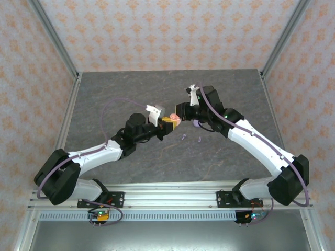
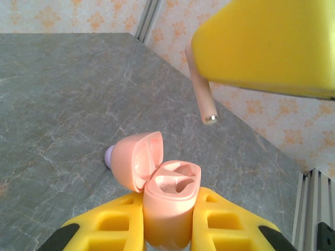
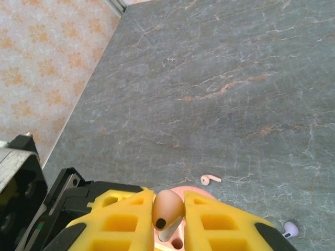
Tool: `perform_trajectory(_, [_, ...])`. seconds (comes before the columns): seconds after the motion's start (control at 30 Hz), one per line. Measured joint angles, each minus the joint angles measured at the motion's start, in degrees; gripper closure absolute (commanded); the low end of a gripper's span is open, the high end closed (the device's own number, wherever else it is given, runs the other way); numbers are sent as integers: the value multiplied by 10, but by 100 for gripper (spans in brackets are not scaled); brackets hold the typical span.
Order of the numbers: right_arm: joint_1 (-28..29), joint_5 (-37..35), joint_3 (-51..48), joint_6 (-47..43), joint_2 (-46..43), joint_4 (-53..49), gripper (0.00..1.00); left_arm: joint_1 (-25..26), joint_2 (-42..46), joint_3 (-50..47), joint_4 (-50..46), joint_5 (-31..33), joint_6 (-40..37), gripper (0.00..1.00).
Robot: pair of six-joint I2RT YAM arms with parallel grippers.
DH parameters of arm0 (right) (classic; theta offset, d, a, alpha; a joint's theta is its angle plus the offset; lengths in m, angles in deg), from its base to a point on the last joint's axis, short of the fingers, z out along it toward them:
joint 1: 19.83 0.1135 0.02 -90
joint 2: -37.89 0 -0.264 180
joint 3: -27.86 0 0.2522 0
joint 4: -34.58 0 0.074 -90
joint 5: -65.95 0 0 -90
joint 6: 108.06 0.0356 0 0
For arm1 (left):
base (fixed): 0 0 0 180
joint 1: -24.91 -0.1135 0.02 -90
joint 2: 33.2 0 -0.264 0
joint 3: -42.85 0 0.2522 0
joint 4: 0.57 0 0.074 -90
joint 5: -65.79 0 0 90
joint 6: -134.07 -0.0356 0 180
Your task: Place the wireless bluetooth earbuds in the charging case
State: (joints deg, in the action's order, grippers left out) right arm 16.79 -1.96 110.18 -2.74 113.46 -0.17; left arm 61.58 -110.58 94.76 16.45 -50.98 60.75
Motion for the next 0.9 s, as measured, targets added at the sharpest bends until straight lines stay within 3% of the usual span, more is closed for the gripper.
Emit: perform_trajectory(0.9, [7, 0, 0, -6, 9, -3, 81, 0, 16, 1, 4, 0, 0, 97])
